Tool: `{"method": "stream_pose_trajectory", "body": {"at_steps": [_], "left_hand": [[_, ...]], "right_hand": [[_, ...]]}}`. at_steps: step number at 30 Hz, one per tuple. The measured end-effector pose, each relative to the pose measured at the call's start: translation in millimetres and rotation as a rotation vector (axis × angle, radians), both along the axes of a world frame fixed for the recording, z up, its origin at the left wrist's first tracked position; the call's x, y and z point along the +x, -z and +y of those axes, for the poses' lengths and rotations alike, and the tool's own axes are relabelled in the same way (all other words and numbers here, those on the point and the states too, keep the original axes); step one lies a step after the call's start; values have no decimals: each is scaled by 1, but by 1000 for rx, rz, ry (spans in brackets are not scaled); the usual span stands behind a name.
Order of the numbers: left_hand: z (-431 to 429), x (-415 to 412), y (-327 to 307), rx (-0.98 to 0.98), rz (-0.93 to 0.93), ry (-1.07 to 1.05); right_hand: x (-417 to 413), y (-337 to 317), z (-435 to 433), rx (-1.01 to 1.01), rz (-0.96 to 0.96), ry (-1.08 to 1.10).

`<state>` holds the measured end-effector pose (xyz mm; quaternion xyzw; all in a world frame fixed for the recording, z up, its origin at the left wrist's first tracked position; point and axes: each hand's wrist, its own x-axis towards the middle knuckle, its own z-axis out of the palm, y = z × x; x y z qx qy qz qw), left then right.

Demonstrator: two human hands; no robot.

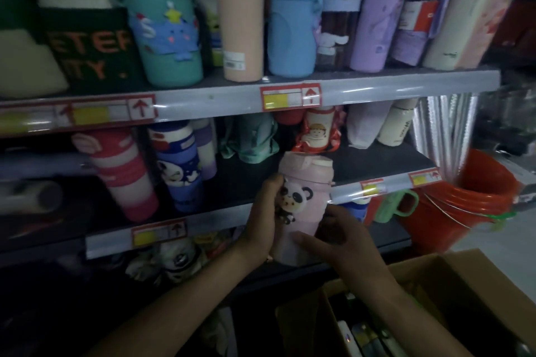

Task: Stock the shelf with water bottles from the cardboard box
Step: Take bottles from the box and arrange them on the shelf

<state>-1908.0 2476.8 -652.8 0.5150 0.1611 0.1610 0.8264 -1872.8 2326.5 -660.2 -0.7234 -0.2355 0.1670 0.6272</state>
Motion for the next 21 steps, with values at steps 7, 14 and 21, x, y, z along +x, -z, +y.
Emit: {"method": "stream_pose_trajectory", "body": {"at_steps": [7, 14, 21], "left_hand": [[35, -9, 3, 393, -135, -54], [76, -22, 13, 589, -76, -118], [91, -13, 22, 642, 139, -188]], "right_hand": [[5, 6, 45, 18, -61, -15], [17, 11, 98, 205, -137, 65], [53, 25, 140, 222, -140, 43]]}}
